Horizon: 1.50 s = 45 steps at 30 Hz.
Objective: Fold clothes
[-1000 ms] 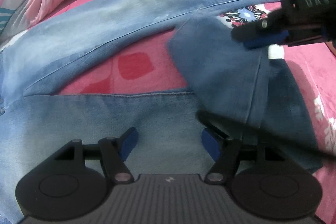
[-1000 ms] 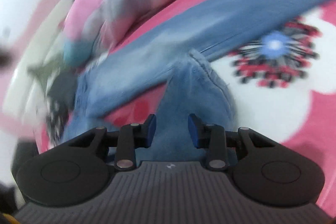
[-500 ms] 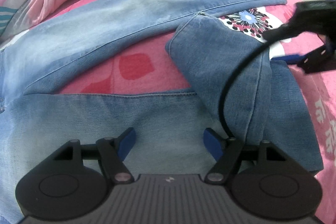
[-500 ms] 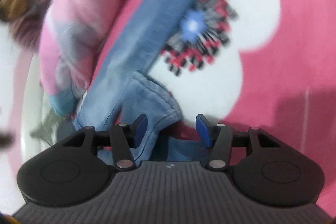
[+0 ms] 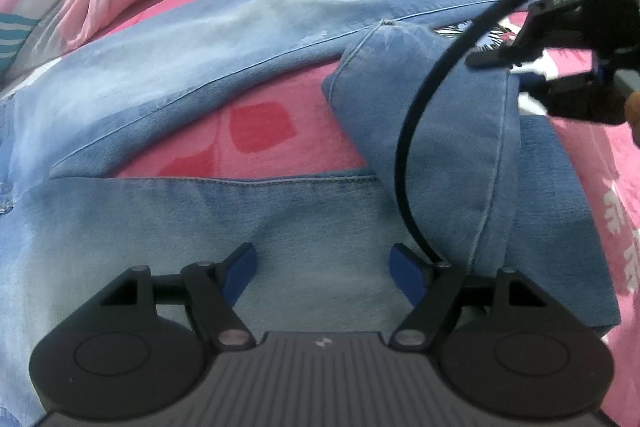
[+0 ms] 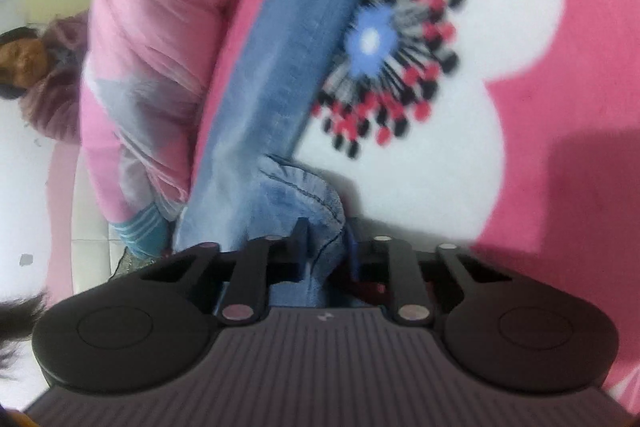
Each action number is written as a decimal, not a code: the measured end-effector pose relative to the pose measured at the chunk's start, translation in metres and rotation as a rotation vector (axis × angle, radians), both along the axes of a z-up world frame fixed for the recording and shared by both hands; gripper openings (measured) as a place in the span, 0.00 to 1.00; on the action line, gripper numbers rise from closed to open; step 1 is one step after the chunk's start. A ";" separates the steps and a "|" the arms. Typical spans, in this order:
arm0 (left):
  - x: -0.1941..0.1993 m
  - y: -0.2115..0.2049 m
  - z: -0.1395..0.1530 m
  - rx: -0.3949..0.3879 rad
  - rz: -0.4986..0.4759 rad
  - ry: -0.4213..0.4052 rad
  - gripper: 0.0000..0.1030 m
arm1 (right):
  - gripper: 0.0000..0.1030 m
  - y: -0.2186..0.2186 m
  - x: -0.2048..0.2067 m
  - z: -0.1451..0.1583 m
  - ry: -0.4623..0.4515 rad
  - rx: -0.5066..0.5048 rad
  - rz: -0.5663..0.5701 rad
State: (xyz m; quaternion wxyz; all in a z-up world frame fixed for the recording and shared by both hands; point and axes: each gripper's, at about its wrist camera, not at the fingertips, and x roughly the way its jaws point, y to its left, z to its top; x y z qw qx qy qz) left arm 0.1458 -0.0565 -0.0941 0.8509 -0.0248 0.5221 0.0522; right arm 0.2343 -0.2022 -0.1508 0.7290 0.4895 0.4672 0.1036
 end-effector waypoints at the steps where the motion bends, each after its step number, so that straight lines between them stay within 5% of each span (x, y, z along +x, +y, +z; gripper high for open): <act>1: 0.000 0.000 0.000 0.001 0.002 0.001 0.73 | 0.14 -0.002 -0.002 0.006 -0.027 0.000 -0.009; 10: 0.002 0.003 0.004 -0.012 0.005 0.030 0.73 | 0.12 -0.066 -0.059 0.076 -0.138 -0.058 -0.169; 17: 0.001 0.001 0.007 -0.004 -0.041 0.069 0.72 | 0.12 -0.159 -0.132 0.136 -0.110 -0.347 -0.232; 20: 0.000 -0.002 0.006 0.013 -0.074 0.080 0.72 | 0.12 -0.200 -0.158 0.133 -0.034 -0.441 -0.299; 29: 0.001 -0.009 0.003 0.058 -0.121 0.101 0.73 | 0.15 -0.242 -0.190 0.059 0.246 -0.628 -0.364; 36: -0.002 -0.005 0.008 0.060 -0.128 0.087 0.73 | 0.23 -0.237 -0.207 0.091 0.230 -0.768 -0.500; 38: -0.006 -0.002 0.011 0.058 -0.133 0.080 0.73 | 0.23 -0.226 -0.198 0.102 0.162 -0.767 -0.406; 42: -0.014 0.002 0.015 0.062 -0.153 0.077 0.73 | 0.23 -0.185 -0.144 0.099 0.034 -0.772 -0.039; 45: -0.022 0.008 0.013 0.068 -0.161 0.099 0.73 | 0.22 -0.164 -0.111 0.074 0.057 -0.806 0.134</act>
